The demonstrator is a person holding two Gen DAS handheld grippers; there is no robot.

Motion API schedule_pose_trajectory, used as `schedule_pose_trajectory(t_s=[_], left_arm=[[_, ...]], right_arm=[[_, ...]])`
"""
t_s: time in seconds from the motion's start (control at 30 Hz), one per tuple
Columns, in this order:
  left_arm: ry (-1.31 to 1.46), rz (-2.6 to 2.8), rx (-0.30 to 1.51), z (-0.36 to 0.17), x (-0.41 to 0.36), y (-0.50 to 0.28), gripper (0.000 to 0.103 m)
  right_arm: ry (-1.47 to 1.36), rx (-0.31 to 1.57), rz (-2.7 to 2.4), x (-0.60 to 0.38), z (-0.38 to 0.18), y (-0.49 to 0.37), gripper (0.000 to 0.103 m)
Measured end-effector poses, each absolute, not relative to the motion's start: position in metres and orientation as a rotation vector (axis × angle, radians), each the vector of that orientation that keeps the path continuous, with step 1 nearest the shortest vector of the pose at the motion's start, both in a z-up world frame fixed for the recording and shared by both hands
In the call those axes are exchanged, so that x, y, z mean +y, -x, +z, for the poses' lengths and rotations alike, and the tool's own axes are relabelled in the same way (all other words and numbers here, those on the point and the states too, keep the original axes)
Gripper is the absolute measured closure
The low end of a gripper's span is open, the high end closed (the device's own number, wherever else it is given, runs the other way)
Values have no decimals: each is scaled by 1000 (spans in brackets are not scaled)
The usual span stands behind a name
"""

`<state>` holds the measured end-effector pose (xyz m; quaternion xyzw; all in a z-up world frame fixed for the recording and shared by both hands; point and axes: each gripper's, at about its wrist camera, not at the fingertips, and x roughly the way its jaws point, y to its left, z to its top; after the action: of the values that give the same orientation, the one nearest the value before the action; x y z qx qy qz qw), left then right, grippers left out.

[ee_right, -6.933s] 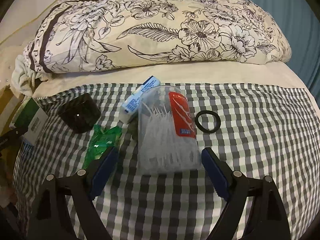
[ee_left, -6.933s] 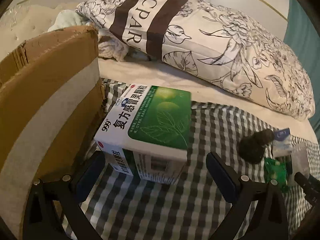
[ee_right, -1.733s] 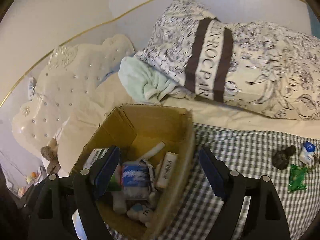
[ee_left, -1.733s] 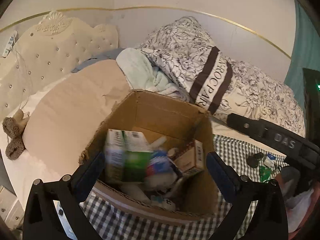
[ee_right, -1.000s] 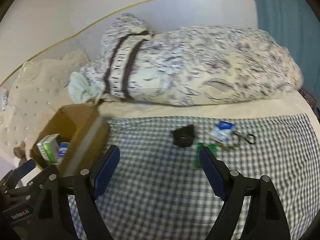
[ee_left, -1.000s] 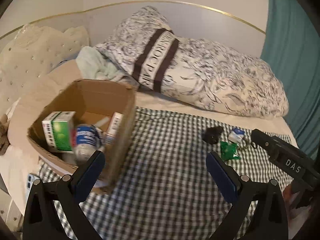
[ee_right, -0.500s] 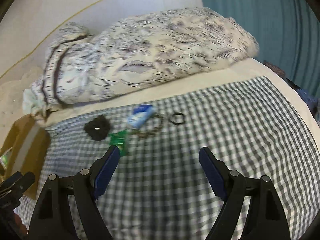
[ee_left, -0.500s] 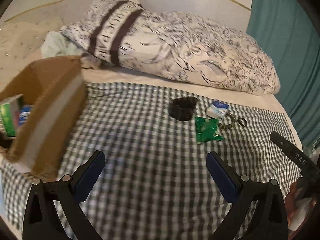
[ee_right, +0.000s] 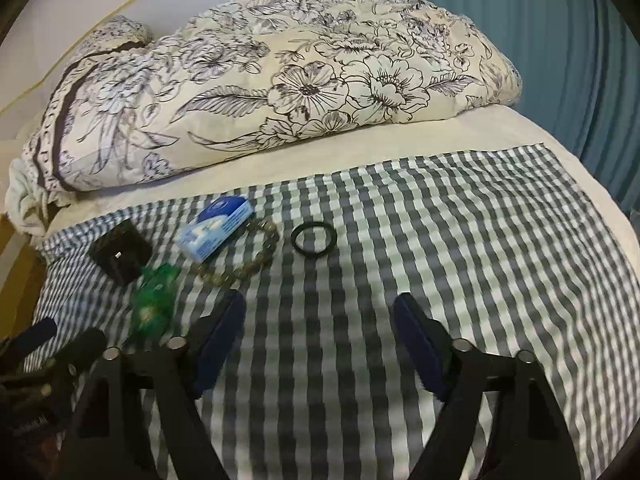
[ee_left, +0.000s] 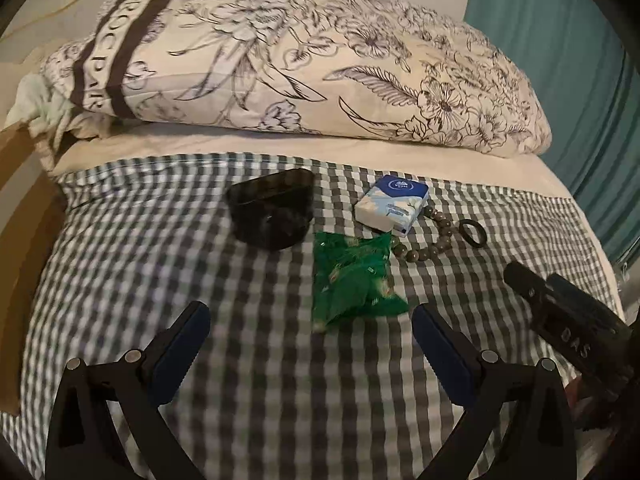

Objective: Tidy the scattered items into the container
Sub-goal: 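Move the left tool to the green sachet while the right tool approaches the black ring, then grasp the green sachet with the left tool while the right tool grasps the black ring, then carry the green sachet with the left tool while the right tool carries the ring to the box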

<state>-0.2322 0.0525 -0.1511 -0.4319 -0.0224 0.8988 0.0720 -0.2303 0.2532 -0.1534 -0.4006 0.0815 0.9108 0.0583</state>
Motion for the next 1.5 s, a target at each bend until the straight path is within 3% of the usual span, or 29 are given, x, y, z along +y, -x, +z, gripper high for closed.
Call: schedule_pose_trajectory(t_s=[0.1,0.4,0.67,0.77,0.8,0.87,0.93,0.97,1.03,1.5], left_arm=[[1304,2693,-52,-160,60,241,0],[1328,2668,-92,-180,72,270,0],[1432,2635,-5,-204,80,289,1],[1410,2648,4,-202,80,288,16],[1391,2659,10,-200,80,287,30],[1368,2674,21,-197,78,286,47],[1367,2672,22,-195,77,285,52],[1367,2673,24,-194,74,283,52],[1376,2677,23,-191,67,279,54],[1367,2786,28,-148,11,204,54]], right_arm=[[1237,281,2736,260,-163,248,37],[1267,222,2696,261,-187,291,37],[1256,59,2651,251,-198,315,38],[1241,20,2663,245,-198,312,54],[1235,16,2658,245,-198,312,56],[1228,38,2660,247,-198,311,73],[1218,81,2652,253,-197,308,81],[1213,92,2649,254,-197,307,91],[1206,125,2654,258,-196,304,97],[1239,161,2740,240,-165,219,99]])
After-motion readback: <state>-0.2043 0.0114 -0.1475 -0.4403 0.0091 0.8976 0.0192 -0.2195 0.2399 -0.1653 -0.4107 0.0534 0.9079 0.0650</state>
